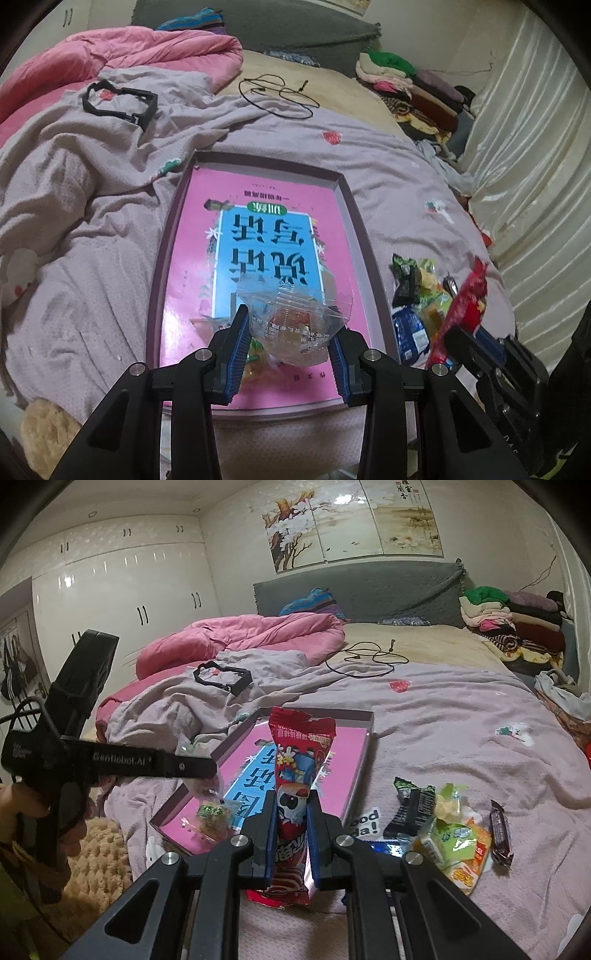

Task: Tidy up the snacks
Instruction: 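Carry the candy bag with the left tool while the right tool carries the red packet to the tray, then lower the candy bag onto the book with the left tool while the right tool lowers the red packet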

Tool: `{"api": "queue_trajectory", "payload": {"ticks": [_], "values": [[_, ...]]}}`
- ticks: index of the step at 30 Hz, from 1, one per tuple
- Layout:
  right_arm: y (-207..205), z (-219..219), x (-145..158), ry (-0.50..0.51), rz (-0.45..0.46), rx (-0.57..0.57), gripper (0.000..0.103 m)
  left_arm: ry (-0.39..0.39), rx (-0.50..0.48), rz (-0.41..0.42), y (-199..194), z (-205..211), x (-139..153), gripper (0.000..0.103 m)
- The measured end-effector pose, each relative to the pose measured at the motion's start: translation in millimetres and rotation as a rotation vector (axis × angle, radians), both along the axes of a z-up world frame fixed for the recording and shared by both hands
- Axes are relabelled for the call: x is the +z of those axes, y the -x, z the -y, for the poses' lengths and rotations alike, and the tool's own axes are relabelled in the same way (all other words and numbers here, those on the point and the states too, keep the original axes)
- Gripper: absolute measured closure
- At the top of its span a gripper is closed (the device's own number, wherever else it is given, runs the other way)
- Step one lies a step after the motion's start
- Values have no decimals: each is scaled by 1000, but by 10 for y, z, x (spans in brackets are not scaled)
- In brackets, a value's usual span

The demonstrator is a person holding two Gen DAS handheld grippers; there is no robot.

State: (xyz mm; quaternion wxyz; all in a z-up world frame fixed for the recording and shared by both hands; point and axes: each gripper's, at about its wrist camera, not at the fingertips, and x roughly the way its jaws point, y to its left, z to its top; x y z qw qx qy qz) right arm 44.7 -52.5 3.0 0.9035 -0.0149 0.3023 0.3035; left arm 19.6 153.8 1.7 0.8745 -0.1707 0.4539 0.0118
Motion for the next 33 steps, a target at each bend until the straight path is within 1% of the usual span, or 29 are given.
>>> {"api": "queue_trajectory", "payload": {"ticks": [5, 12, 15, 23, 33], "values": [[-26, -96, -49, 25, 0, 8, 89, -11, -34, -44, -32, 98, -131, 63], [-97, -150, -171, 45, -30, 9, 89, -47, -81, -90, -71, 251, -265, 62], [-114, -151, -205, 47, -38, 8, 89, -69, -90, -99, -83, 293, -298, 62], [-187, -171, -289, 60, -65, 9, 89, -73, -98, -119, -107, 304, -381, 62], [-230, -239, -423, 108, -101, 11, 89, -77, -101, -131, -122, 319, -418, 62]]}}
